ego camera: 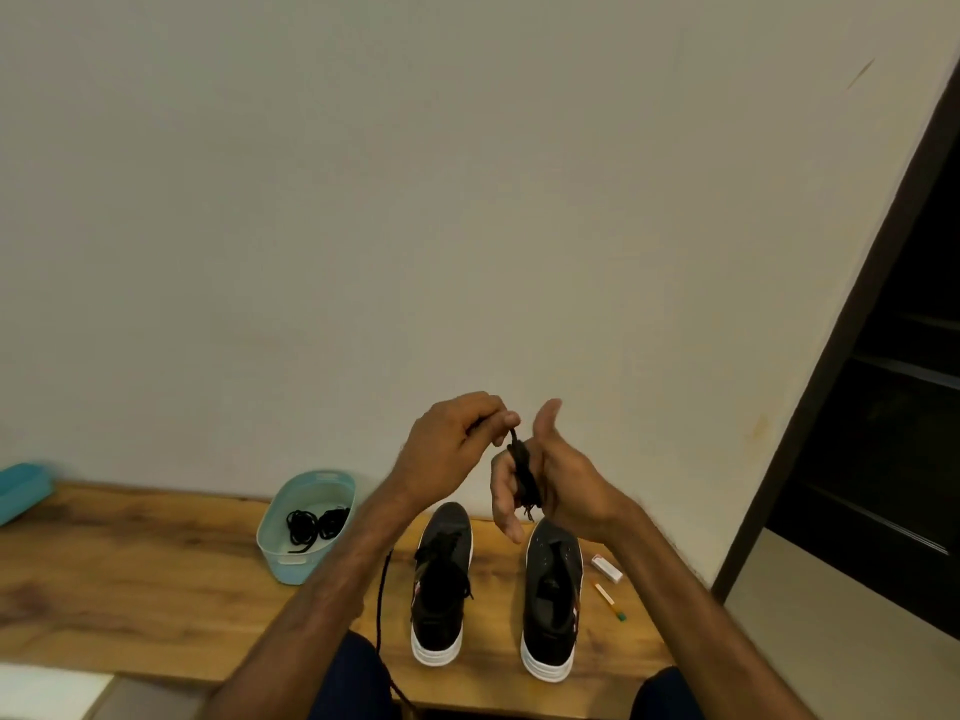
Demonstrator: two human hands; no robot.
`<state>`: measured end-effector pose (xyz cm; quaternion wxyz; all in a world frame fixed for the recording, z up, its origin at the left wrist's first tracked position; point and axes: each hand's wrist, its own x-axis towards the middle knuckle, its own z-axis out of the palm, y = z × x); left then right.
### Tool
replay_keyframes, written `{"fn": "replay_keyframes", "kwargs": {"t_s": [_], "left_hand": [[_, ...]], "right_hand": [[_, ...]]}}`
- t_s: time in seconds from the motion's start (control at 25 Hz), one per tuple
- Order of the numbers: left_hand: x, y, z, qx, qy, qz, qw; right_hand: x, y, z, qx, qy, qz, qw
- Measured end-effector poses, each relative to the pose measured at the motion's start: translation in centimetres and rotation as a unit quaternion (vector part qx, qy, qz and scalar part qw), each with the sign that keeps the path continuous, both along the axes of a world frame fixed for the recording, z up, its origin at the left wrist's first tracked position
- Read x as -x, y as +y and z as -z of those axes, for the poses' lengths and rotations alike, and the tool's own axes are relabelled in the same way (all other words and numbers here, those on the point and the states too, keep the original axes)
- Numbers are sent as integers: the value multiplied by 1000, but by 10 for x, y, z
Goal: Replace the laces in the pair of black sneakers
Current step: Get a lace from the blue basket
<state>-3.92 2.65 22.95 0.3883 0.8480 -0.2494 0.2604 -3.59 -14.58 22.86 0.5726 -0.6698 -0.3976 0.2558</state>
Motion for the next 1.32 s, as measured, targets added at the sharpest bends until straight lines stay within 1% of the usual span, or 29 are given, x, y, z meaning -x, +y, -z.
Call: {"fn": "replay_keyframes", "kwargs": {"t_s": [0.08, 0.12, 0.16, 0.2, 0.24, 0.28, 0.32, 0.36, 0.4, 0.44, 0.48, 0.56, 0.6, 0.68, 0.72, 0.76, 0.8, 0.84, 0.88, 0.92, 0.96, 1.0, 1.04, 1.08, 1.12, 1.2, 1.24, 1.28, 1.32], "left_hand": [[1, -10, 7, 130, 99, 96, 982], [3, -14, 12, 155, 137, 117, 971], [5, -17, 18, 133, 150, 106, 974], [6, -19, 25, 82, 139, 87, 983], [8, -22, 30, 33, 119, 78, 989], [9, -22, 34, -2, 104, 68, 992], [10, -20, 33, -21, 91, 49, 994], [7, -15, 31, -25, 72, 18, 997], [3, -9, 29, -28, 41, -18, 999], [-1, -5, 26, -33, 12, -49, 998], [-4, -1, 23, -32, -2, -63, 998], [-8, -4, 20, 13, 4, -20, 1000], [-9, -8, 20, 67, 36, 24, 997], [-5, -21, 19, 216, 155, 108, 958], [-3, -25, 22, 236, 192, 116, 945], [-1, -27, 27, 189, 182, 97, 960], [2, -29, 35, 115, 156, 84, 977], [5, -28, 41, 46, 121, 75, 989], [8, -26, 42, 9, 94, 60, 994], [7, -20, 40, -17, 61, 28, 998], [5, -15, 36, -36, 25, -6, 999], [2, -9, 32, -58, -7, -36, 998], [-1, -6, 28, -67, -21, -49, 996], [-3, -5, 26, -50, -13, -38, 998], [-5, -6, 28, -6, 20, -9, 1000], [-7, -15, 36, 128, 134, 79, 980], [-6, -20, 42, 157, 180, 102, 966], [-4, -24, 48, 141, 190, 96, 967], [0, -27, 54, 107, 173, 84, 975]], "right_hand": [[10, 6, -12, -160, 83, -51, 982], [10, 9, -18, -235, 106, -43, 965], [7, 10, -22, -290, 106, -19, 951], [1, 9, -23, -311, 78, 22, 947], [-7, 7, -22, -293, 19, 86, 952], [-13, 5, -18, -243, -60, 151, 956], [-18, 2, -13, -162, -141, 200, 956], [-20, -2, -5, -64, -193, 217, 955], [-21, -4, 3, 31, -203, 198, 958], [-20, -5, 9, 92, -170, 155, 969], [-18, -6, 13, 109, -114, 96, 983], [-12, -9, 11, 29, 18, -11, 999], [-8, -8, 6, -38, 80, -48, 995], [-2, -8, -7, -197, 181, -109, 957], [-3, -9, -11, -270, 204, -123, 933], [-6, -9, -14, -317, 200, -112, 920], [-14, -10, -13, -320, 158, -54, 933], [-20, -11, -11, -273, 83, 35, 958], [-23, -11, -8, -189, -16, 125, 974], [-26, -11, -1, -82, -106, 191, 972], [-27, -13, 7, 14, -150, 204, 967], [-25, -13, 16, 76, -127, 162, 976], [-21, -11, 23, 97, -51, 78, 991], [-14, -9, 25, 74, 32, -21, 997], [-7, -8, 22, 13, 103, -95, 990], [0, -5, 9, -159, 201, -166, 952], [0, -5, 2, -254, 234, -175, 922], [-3, -4, -2, -324, 238, -145, 904], [-9, -4, -3, -347, 214, -75, 910]]}}
